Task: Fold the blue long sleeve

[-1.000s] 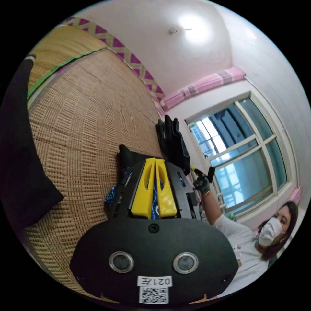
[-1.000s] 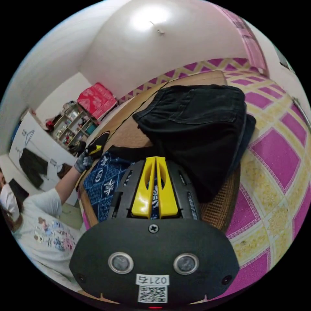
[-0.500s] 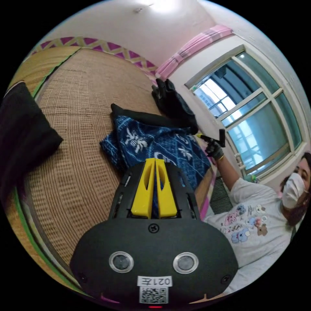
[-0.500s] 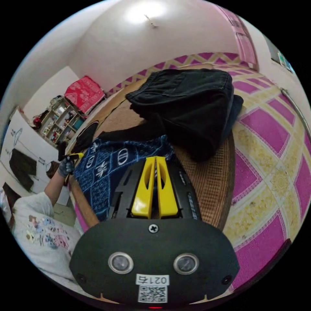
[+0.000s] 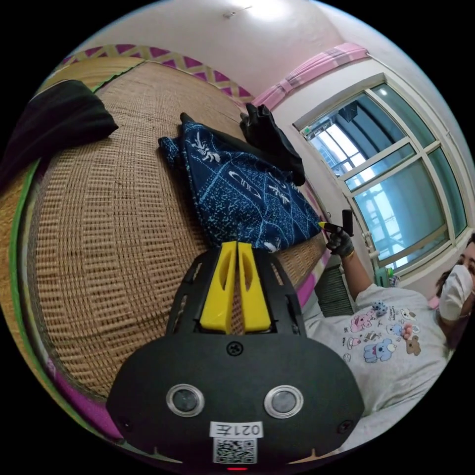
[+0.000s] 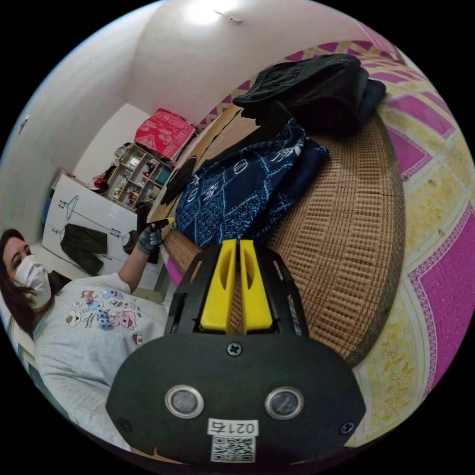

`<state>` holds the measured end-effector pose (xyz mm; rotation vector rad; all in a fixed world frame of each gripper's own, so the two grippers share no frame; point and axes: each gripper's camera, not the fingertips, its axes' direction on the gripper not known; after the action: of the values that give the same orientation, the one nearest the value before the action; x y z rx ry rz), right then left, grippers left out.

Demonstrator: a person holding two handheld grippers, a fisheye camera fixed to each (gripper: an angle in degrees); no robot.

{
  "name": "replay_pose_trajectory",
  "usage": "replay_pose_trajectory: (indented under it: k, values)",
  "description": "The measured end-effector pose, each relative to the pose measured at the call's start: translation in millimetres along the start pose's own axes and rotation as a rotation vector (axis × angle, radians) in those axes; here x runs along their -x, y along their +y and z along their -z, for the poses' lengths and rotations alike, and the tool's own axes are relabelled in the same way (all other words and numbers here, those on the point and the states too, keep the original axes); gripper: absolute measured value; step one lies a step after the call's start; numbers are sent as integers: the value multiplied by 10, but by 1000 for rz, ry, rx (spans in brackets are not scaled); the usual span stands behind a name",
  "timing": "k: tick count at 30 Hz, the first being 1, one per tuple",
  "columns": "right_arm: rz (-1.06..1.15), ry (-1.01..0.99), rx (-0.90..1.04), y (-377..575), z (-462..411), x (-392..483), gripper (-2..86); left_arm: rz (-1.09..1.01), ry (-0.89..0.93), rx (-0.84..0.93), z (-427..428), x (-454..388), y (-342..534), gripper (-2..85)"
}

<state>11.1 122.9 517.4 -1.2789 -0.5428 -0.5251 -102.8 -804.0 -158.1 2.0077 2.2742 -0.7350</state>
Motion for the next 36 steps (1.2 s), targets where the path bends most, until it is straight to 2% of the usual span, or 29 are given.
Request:
replay_pose_trajectory:
  k: [4,7,9,11,13,16,18,22,24,29,36]
  values:
    - [43,-49,-18,151,179,132,0,-58,86,15,307,-19,124,-9]
    - [128,-231,44,429,138,301,-1,-106,63,55,531,-37,318,-9]
    - [167,-282,226,703,-276,437,0,-99,39,108,540,30,479,-9]
    - [176,-183,355,878,-580,505,3,-57,-17,158,454,137,703,-9]
    - [178,-153,323,915,-548,520,7,-32,-77,139,467,161,851,-9]
    - [185,-182,139,778,-125,512,23,-8,-94,-97,753,54,1091,-7]
    - [157,-102,-5,600,164,452,58,-74,-49,-184,819,-162,1211,-2]
    - [97,52,-22,151,127,264,91,-167,64,-76,276,-764,1289,31]
    - [53,87,-11,-158,-33,66,98,-144,142,-55,-42,-953,1347,46]
    - [-37,62,5,-643,-264,-362,104,59,389,31,-975,-1220,1573,96]
    - [-21,77,115,-1059,-553,-428,110,273,480,86,-1552,-1299,1597,128]
